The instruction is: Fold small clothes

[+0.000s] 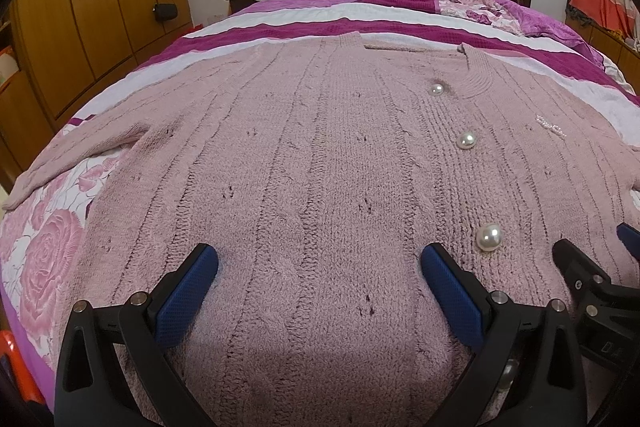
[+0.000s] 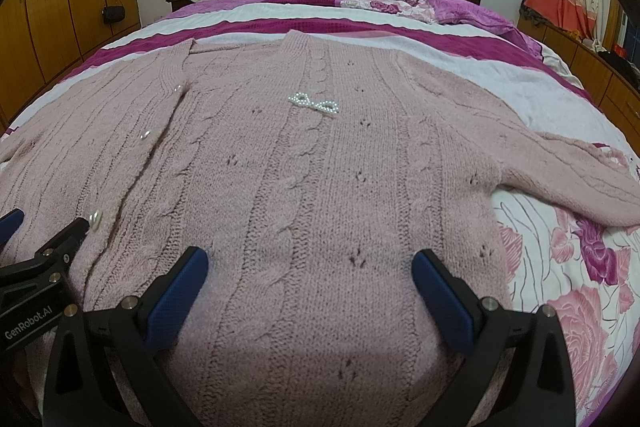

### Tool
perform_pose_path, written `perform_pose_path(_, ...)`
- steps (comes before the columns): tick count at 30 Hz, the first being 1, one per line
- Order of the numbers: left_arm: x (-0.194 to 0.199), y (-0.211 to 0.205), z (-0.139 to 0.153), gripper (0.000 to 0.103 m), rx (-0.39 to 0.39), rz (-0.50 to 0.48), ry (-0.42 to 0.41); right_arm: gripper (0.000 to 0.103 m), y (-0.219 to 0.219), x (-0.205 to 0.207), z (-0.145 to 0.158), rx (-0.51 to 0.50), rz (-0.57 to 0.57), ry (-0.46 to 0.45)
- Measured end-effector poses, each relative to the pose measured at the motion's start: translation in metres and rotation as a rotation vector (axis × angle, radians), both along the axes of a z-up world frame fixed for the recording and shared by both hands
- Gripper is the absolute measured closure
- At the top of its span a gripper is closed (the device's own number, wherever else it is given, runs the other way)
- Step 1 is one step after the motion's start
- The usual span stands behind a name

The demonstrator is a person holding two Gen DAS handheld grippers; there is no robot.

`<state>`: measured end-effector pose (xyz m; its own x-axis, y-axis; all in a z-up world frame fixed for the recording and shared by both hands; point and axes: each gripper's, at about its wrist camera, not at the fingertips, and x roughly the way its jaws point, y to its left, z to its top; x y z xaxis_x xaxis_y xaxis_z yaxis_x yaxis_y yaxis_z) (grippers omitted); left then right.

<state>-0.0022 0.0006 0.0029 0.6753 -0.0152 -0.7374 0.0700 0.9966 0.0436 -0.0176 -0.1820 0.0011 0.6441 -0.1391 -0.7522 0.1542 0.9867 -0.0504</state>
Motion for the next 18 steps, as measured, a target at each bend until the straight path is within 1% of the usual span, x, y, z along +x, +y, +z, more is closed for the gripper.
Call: perform_pose_path(18, -0.0008, 0.0019, 0.0012, 0.019, -0.005, -0.003, -0.004, 0.000, -0.0005, -0.0005, 0.0002, -0.001, 0.000, 0.000)
